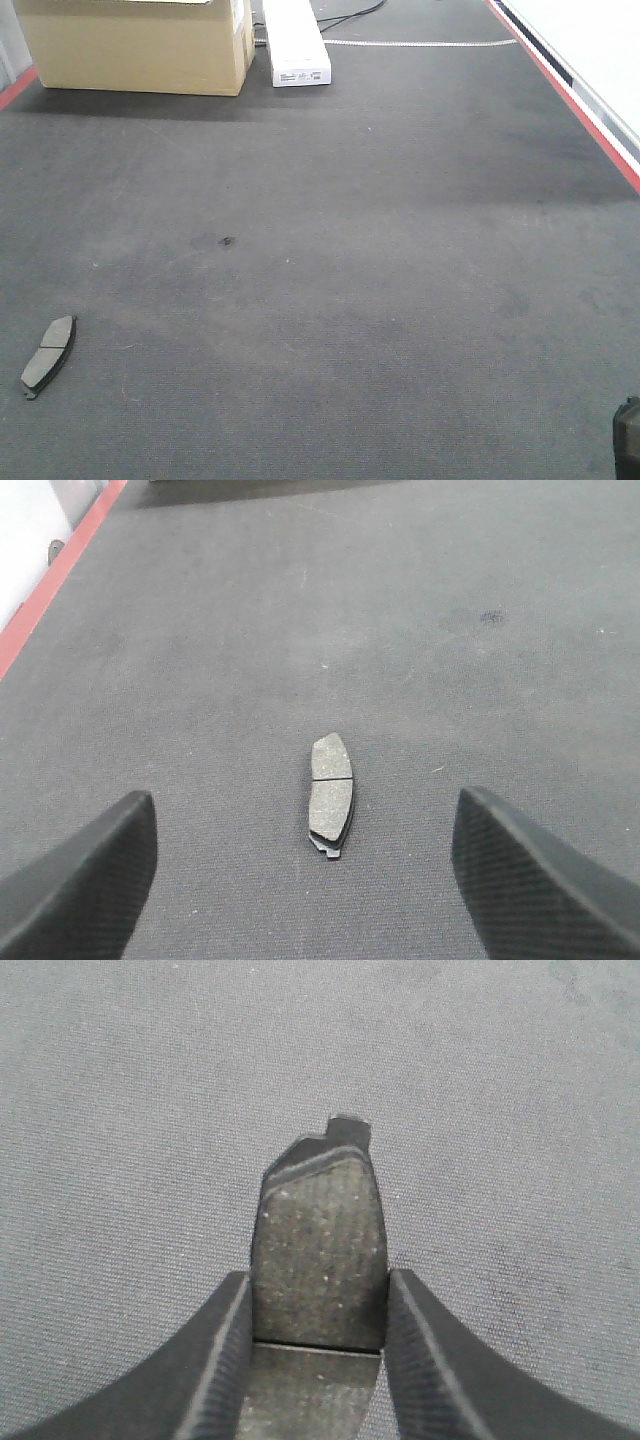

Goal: Move and align brake pads A on conveyor
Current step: 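Raise the open left gripper away from the placed pad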

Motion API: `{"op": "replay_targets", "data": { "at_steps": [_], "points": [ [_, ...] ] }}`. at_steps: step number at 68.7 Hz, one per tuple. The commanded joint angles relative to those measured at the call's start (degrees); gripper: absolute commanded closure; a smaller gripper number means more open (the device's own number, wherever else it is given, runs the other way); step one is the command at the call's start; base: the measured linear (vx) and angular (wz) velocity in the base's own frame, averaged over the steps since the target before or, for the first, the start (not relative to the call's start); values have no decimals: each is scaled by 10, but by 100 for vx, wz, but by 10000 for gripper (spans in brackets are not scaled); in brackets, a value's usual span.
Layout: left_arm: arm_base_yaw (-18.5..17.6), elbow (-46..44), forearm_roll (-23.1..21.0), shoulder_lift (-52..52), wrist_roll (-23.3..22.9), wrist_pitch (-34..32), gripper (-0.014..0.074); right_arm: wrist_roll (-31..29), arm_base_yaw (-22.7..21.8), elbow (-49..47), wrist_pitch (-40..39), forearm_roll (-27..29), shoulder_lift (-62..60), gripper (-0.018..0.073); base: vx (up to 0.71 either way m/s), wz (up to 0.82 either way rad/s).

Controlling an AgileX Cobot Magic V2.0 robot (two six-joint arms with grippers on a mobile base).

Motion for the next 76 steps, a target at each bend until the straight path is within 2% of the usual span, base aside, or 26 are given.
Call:
{"op": "replay_targets", "data": {
  "at_steps": [1,56,69,76],
  "points": [
    [-2,-14,-1,4,-3,-30,10,0,-4,-18,-39,-3,1,566,0,0],
    [-2,-14,-2,4,-3,-30,10,0,-4,-18,-41,-3,1,566,0,0],
    [-2,-14,-2,4,-3,-30,10,5,-4,-18,-74,9,1,566,0,0],
    [-2,-14,-2,4,-3,-30,10,30,-4,-18,-94,10,1,566,0,0]
  ]
}}
